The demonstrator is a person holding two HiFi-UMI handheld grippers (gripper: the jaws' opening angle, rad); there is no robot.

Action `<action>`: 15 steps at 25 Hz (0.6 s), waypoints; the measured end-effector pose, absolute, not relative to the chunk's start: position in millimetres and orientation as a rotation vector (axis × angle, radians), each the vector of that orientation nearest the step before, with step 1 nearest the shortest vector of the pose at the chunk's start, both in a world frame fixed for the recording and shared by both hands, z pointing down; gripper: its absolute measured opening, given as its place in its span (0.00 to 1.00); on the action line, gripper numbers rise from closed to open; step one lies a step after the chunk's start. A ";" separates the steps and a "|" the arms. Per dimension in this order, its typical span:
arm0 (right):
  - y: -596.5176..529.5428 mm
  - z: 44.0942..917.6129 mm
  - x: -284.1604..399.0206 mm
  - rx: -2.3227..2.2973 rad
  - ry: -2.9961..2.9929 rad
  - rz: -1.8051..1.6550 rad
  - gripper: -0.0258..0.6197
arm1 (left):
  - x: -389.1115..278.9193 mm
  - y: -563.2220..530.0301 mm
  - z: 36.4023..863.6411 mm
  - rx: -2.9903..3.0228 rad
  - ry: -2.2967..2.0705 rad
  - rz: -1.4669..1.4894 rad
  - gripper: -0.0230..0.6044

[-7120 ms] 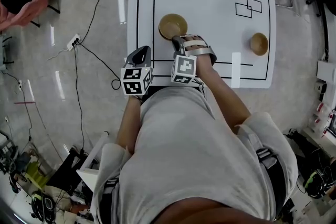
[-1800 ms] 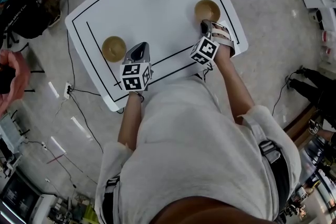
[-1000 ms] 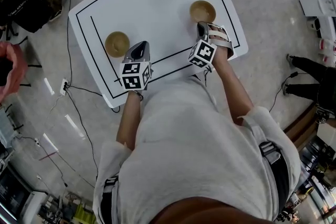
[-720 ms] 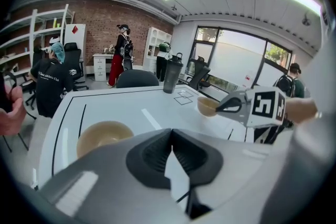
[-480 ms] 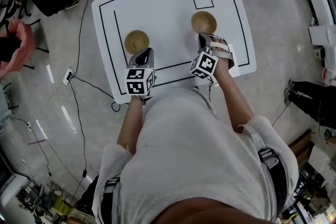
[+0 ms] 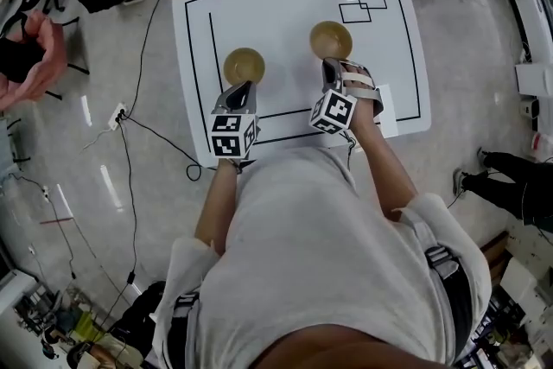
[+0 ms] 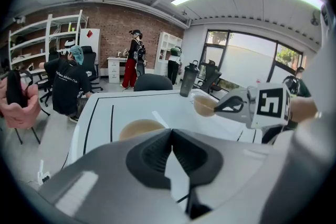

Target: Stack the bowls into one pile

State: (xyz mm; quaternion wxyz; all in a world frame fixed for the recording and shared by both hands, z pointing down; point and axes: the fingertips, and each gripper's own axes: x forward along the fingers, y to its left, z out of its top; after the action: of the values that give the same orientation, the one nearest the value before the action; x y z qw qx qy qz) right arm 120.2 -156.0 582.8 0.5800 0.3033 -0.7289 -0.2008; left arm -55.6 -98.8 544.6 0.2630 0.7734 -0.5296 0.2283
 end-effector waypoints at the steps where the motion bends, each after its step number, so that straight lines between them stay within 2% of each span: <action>1: -156.0 581.0 115.4 0.705 -1.710 -0.474 0.06 | -58.5 -98.6 543.9 2.090 -1.438 0.614 0.04; 15: -146.3 561.5 58.4 0.643 -1.790 -0.531 0.06 | -93.3 -90.1 536.6 2.048 -1.491 0.583 0.04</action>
State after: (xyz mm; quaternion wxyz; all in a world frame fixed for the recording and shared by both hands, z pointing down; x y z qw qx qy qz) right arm 58.4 -146.3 561.5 0.5510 0.2716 -0.7565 -0.2246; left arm -93.3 -90.1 536.6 0.2677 0.7591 -0.5527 0.2161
